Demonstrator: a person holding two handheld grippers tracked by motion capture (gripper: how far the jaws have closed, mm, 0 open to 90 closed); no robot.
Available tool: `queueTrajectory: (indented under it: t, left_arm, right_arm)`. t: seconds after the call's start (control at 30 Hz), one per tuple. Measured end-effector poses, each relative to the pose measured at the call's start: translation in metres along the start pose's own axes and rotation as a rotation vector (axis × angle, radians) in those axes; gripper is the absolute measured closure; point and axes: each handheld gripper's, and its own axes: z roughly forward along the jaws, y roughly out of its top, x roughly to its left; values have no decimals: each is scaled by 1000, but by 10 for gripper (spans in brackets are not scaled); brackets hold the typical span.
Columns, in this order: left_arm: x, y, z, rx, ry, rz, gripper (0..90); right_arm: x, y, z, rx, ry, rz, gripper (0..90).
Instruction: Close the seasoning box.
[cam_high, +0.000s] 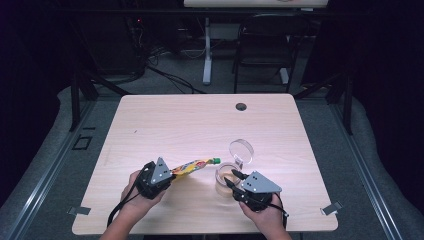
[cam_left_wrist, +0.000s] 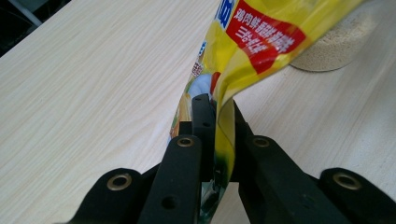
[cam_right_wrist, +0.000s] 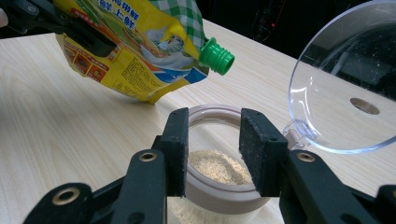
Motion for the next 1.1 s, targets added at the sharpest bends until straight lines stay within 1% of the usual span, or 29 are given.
queueTrajectory:
  t: [0.07, 0.3, 0.47, 0.7, 0.87, 0.97, 1.03, 1.1]
  left_arm:
    - [2, -1, 0, -6, -1, -13, 879]
    - [10, -7, -2, -28, -20, -80, 879]
    - [15, -11, -3, -30, -13, -114, 878]
    - [23, -18, -4, -49, -32, -195, 877]
    - [27, -23, -5, -58, -36, -241, 876]
    - [28, -25, -6, -62, -37, -261, 875]
    - [30, -28, -6, -67, -48, -293, 874]
    - [32, -30, -6, -73, -53, -314, 874]
  right_arm:
    - [0, 0, 0, 0, -3, 2, 632]
    - [-1, -1, 0, -1, -5, 9, 633]
    - [-2, -1, 0, -1, -4, 12, 632]
    - [-2, -1, 0, -2, -4, 14, 632]
    - [-2, -2, 0, 1, -5, 13, 632]
    - [-2, -2, 0, 1, -4, 14, 632]
    - [-2, -2, 0, 0, -4, 13, 632]
    - [-1, -2, 0, 2, -3, 11, 632]
